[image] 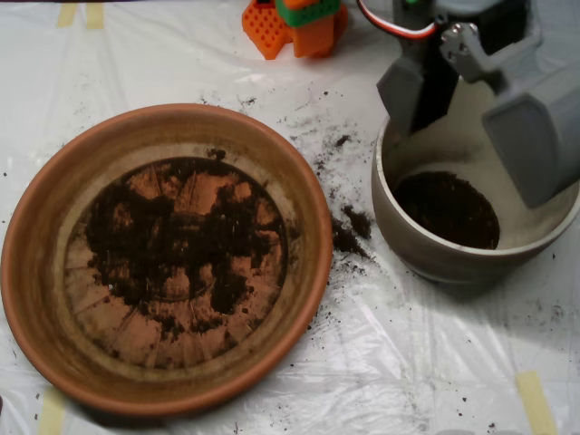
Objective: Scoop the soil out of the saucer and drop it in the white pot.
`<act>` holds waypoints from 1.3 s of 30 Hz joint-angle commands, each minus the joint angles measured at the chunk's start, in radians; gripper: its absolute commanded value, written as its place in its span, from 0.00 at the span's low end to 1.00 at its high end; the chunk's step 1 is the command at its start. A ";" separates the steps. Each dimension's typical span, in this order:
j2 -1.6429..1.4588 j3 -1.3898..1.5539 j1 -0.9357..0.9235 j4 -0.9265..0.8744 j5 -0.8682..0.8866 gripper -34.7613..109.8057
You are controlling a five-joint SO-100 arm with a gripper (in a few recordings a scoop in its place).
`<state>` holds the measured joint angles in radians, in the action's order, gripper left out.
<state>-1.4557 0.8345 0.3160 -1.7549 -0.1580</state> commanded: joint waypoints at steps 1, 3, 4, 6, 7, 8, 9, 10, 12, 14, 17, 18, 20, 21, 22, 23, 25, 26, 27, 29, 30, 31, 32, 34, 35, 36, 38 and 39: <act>-0.192 0.005 -0.112 0.041 0.072 0.56; -0.281 0.127 -0.198 0.103 0.087 0.58; -0.331 0.212 -0.244 0.149 0.089 0.58; -0.410 0.374 -0.336 0.225 0.078 0.59; -0.440 0.457 -0.377 0.264 0.074 0.59; -0.459 0.528 -0.416 0.291 0.064 0.59; -0.476 0.604 -0.451 0.324 0.058 0.59; -0.494 0.680 -0.485 0.357 0.051 0.60; -0.529 0.819 -0.545 0.430 0.038 0.60; -0.557 0.937 -0.589 0.485 0.025 0.59; -0.572 1.101 -0.641 0.577 0.011 0.58; -0.563 1.146 -0.653 0.607 0.005 0.58; -0.534 1.221 -0.667 0.673 -0.015 0.57; -0.512 1.249 -0.672 0.703 -0.025 0.56; -0.483 1.264 -0.673 0.727 -0.038 0.56; -0.443 1.267 -0.673 0.746 -0.052 0.56; -0.374 1.261 -0.673 0.781 -0.083 0.55; -0.342 1.253 -0.673 0.793 -0.095 0.55; -0.316 1.249 -0.676 0.811 -0.103 0.55; -0.273 1.247 -0.683 0.853 -0.115 0.55; -0.258 1.247 -0.681 0.867 -0.117 0.55; -0.249 1.250 -0.684 0.882 -0.109 0.55; -0.241 1.250 -0.684 0.891 -0.109 0.55; -0.229 1.250 -0.690 0.905 -0.097 0.56; -0.224 1.247 -0.692 0.907 -0.089 0.55; -0.213 1.241 -0.692 0.899 -0.083 0.55; -0.163 1.200 -0.684 0.850 -0.069 0.55; -0.135 1.181 -0.681 0.838 -0.066 0.54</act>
<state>-1.6015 2.0923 -0.3620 -0.8790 -0.2270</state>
